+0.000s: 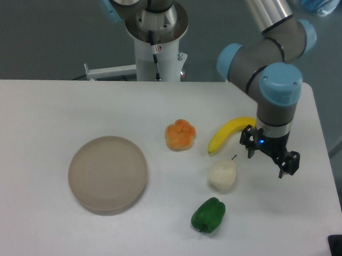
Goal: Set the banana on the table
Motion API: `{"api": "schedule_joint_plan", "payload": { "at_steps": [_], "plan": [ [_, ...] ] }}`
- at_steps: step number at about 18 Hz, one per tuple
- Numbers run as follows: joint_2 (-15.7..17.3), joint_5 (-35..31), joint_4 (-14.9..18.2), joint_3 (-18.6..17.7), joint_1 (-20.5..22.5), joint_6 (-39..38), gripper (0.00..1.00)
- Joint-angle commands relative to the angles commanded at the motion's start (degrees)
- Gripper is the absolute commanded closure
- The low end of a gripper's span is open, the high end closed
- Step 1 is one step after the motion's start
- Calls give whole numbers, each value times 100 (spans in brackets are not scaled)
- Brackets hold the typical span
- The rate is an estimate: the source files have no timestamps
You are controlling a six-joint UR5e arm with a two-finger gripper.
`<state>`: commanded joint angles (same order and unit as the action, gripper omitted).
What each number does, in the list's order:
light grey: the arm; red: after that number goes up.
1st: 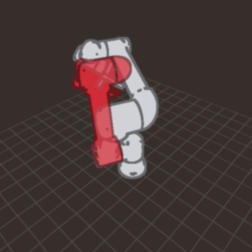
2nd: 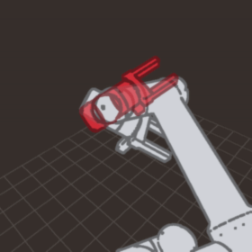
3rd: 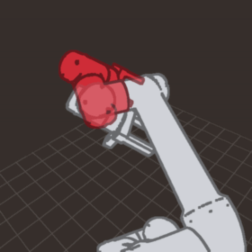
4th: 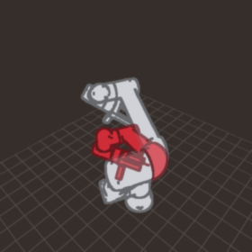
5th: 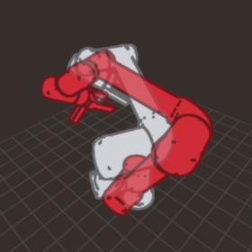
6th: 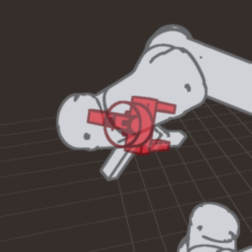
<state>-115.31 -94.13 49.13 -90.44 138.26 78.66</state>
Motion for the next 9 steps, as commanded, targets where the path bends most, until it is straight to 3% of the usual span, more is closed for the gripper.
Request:
{"api": "schedule_joint_plan", "payload": {
  "at_steps": [9],
  "plan": [
    [62,9,0,105,-203,-9,0]
  ]
}}
